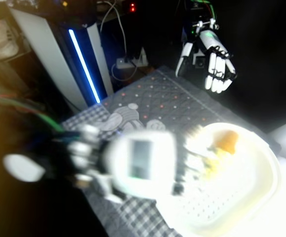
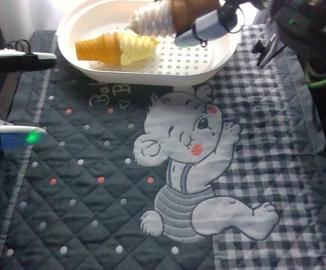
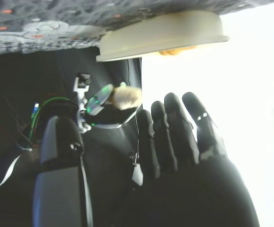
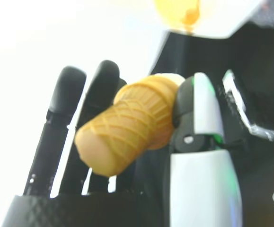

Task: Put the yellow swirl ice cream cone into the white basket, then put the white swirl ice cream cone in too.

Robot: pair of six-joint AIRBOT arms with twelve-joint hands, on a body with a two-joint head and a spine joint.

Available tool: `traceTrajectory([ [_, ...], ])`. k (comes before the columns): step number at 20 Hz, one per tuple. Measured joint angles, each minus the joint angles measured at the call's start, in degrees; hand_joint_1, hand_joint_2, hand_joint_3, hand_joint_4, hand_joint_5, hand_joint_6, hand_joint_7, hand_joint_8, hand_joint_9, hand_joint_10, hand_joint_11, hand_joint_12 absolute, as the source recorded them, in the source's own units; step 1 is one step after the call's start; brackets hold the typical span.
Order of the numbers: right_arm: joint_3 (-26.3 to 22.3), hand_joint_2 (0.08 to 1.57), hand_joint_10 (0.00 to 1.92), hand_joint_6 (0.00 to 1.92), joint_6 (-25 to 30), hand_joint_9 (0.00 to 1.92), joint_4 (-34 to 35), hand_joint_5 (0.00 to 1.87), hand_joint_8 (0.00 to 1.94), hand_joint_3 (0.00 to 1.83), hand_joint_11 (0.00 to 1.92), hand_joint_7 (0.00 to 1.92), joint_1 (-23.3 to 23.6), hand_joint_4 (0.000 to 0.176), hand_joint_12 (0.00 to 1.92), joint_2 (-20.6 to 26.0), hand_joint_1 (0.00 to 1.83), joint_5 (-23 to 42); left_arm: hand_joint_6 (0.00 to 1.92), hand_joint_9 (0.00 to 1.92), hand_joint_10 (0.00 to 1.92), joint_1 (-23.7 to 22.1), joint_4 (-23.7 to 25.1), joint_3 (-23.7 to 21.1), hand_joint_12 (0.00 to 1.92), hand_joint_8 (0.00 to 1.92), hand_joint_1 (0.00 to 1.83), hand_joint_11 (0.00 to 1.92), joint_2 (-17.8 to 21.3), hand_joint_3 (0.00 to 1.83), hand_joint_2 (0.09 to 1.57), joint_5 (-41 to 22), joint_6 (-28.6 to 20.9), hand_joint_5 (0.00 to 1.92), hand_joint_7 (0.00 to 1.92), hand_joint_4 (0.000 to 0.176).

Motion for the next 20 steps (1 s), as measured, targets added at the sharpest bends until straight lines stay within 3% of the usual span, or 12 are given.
traceTrajectory([
  [1,0.7,0.96,0.17,0.06,0.0,0.72,-0.6,0.53,0.1,0.0,0.37,0.66,0.3,0.016,1.15,-0.7,0.9,-1.1,0.0,0.46,0.0,-0.2,0.3,0.2,1.1,0.0,0.91,0.0,-0.3,0.0,0.91,0.0,-0.3,0.56,0.53,0.0],
  [2,0.7,0.91,0.04,0.01,0.0,0.49,-1.5,0.3,0.02,0.0,0.14,0.42,0.5,0.09,1.1,-0.9,0.76,-2.0,0.0,0.47,0.0,-0.4,0.4,0.3,1.1,0.0,0.9,0.0,-0.6,0.0,0.91,0.0,-0.4,0.57,0.53,0.0],
  [3,0.8,0.85,0.01,0.0,0.1,0.23,-1.9,0.07,0.0,0.0,0.03,0.17,0.6,0.159,0.88,-0.9,0.66,-2.4,0.0,0.46,0.0,-0.5,0.4,0.3,1.1,0.0,0.93,0.0,-0.7,0.0,0.92,0.2,-0.4,0.56,0.53,0.0],
  [4,1.2,0.84,0.0,0.0,0.2,0.13,-1.8,0.01,0.0,0.0,0.0,0.07,0.6,0.173,0.74,-0.9,0.63,-2.5,0.0,0.46,0.0,-0.4,0.5,0.5,1.1,0.0,0.94,0.0,-0.7,0.0,0.91,0.2,-0.5,0.57,0.53,0.0],
  [6,1.8,0.83,0.0,0.0,0.2,0.0,-1.4,0.0,0.0,0.0,0.0,0.0,0.7,0.176,0.51,-0.4,0.62,-2.8,0.0,0.47,0.0,-0.4,0.4,0.5,1.13,0.0,0.96,0.0,-0.7,0.0,0.9,-0.1,-0.6,0.57,0.53,0.0],
  [7,1.7,0.84,0.0,0.0,0.5,0.0,-1.4,0.0,0.0,0.0,0.0,0.0,0.7,0.176,0.16,-0.1,0.6,-3.1,0.0,0.49,0.01,-0.4,0.4,0.5,1.23,0.0,0.96,0.0,-0.7,0.0,0.9,-0.3,-0.7,0.58,0.55,0.0],
  [8,1.6,0.83,0.0,0.0,1.4,0.0,-1.7,0.0,0.0,0.0,0.0,0.0,0.7,0.176,0.03,0.2,0.61,-3.2,0.0,0.49,0.01,-0.3,0.3,0.4,1.28,0.01,0.98,0.0,-0.7,0.0,0.89,-0.6,-0.7,0.58,0.56,0.0],
  [12,-4.2,0.83,0.0,0.0,2.5,0.0,0.1,0.0,0.0,0.0,0.0,0.0,0.7,0.176,0.0,4.1,0.67,-0.4,0.0,0.43,0.0,0.3,-0.1,-0.5,1.25,0.0,0.91,0.0,0.3,0.01,0.91,-3.3,-0.8,0.48,0.5,0.0],
  [13,-7.1,0.82,0.0,0.0,2.5,0.0,0.3,0.0,0.0,0.0,0.0,0.0,0.6,0.176,0.0,6.0,0.67,2.3,0.02,0.45,0.01,0.3,-0.1,-0.7,1.24,0.01,1.03,0.0,0.9,0.0,0.89,-4.5,-0.8,0.52,0.51,0.0],
  [16,-13.1,0.85,0.0,0.0,2.5,0.0,4.3,0.0,0.0,0.01,0.0,0.0,0.6,0.176,0.0,12.4,0.68,10.6,0.0,0.45,0.01,1.0,-0.8,-1.8,1.2,0.0,1.02,0.0,2.7,0.0,0.9,-8.8,-1.0,0.49,0.48,0.0],
  [19,-20.3,0.87,0.0,0.0,-2.8,0.0,9.3,0.0,0.0,0.01,0.0,0.0,0.6,0.167,0.0,20.1,0.73,17.3,0.0,0.39,0.0,1.6,-1.6,-2.4,1.11,0.0,0.93,0.0,4.0,0.01,0.94,-13.6,-0.8,0.34,0.37,0.0],
  [20,-22.7,0.87,0.0,0.0,-4.1,0.0,9.9,0.0,0.0,0.01,0.0,0.01,0.3,0.174,0.0,22.0,0.74,19.5,0.0,0.37,0.0,1.6,-1.7,-2.8,1.1,0.0,0.91,0.0,4.2,0.02,0.96,-15.3,-0.9,0.3,0.34,0.0],
])
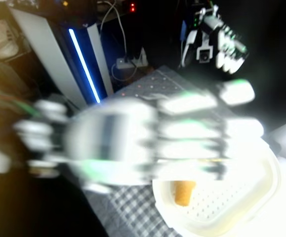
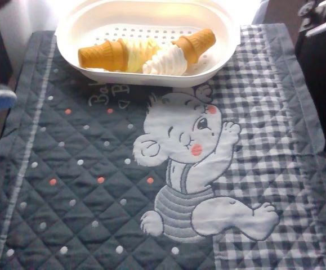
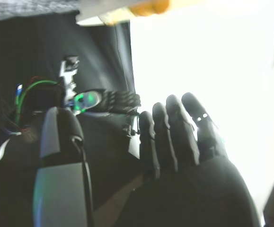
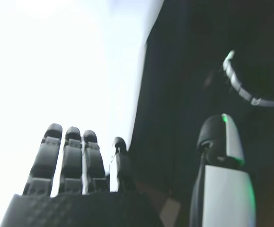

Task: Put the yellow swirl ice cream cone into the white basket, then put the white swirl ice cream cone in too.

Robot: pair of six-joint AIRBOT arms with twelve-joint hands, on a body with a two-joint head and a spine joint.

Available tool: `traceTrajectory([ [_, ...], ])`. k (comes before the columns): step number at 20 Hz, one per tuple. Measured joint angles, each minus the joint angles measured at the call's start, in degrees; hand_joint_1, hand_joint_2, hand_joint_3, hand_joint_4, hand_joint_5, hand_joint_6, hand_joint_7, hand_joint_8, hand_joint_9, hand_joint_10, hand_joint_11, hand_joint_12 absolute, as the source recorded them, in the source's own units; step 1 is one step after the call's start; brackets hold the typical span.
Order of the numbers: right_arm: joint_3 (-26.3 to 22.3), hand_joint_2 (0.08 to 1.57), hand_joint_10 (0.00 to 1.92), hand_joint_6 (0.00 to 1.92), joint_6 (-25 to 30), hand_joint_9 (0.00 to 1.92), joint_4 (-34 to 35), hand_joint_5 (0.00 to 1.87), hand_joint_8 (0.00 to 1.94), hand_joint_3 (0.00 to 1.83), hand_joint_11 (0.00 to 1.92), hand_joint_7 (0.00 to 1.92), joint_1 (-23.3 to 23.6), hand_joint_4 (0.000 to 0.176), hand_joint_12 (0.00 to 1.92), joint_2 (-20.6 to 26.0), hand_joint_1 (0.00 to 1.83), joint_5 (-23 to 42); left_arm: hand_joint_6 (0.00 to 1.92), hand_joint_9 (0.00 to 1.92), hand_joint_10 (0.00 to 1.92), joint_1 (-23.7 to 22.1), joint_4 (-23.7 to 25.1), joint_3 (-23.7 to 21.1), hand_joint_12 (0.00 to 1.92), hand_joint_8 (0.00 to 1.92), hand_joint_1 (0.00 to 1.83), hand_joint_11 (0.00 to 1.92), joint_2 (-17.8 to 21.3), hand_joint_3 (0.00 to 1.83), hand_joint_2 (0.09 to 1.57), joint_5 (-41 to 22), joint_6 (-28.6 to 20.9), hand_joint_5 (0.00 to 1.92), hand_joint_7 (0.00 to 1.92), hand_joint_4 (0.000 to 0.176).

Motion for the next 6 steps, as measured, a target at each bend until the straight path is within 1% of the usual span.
traceTrajectory([
  [1,-2.3,0.88,0.0,0.0,-0.1,0.0,0.5,0.0,0.01,0.01,0.0,0.03,-1.0,0.147,0.0,1.9,0.75,3.5,0.0,0.36,0.0,0.0,0.5,-0.2,1.08,0.0,0.83,0.0,0.0,0.02,0.99,-2.1,-0.2,0.24,0.3,0.036],
  [2,-3.7,0.9,0.0,0.0,-0.1,0.0,1.1,0.01,0.01,0.01,0.0,0.06,-3.1,0.146,0.0,3.0,0.74,7.0,0.0,0.32,0.0,0.5,1.0,-0.9,1.06,0.0,0.78,0.0,0.2,0.02,1.04,-4.1,-0.3,0.18,0.26,0.051],
  [3,-4.8,0.88,0.0,0.0,-0.1,0.0,2.7,0.02,0.02,0.0,0.0,0.1,-5.3,0.165,0.0,3.5,0.71,9.4,0.0,0.28,0.0,1.2,1.2,-1.4,1.06,0.0,0.72,0.0,0.4,0.03,1.07,-5.3,-0.4,0.16,0.22,0.057],
  [4,-5.8,0.87,0.0,0.01,-0.1,0.0,4.3,0.03,0.02,0.0,0.0,0.11,-7.9,0.161,0.0,4.0,0.72,11.5,0.0,0.27,0.0,1.7,1.3,-1.4,1.1,0.0,0.68,0.0,0.5,0.03,1.07,-6.0,-0.4,0.14,0.22,0.046],
  [5,-7.1,0.87,0.0,0.0,-0.2,0.0,6.7,0.02,0.02,0.0,0.0,0.12,-12.1,0.126,0.0,4.8,0.72,14.5,0.0,0.24,0.0,2.6,0.3,-1.8,1.11,0.0,0.55,0.0,0.8,0.03,1.1,-7.2,-0.4,0.11,0.17,0.0],
  [6,-8.3,0.85,0.0,0.0,-0.2,0.0,9.7,0.01,0.01,0.0,0.0,0.11,-16.4,0.108,0.0,5.4,0.74,17.3,0.0,0.2,0.0,3.3,-0.7,-1.9,1.04,0.0,0.5,0.0,1.0,0.02,1.11,-8.3,-0.3,0.09,0.13,0.0],
])
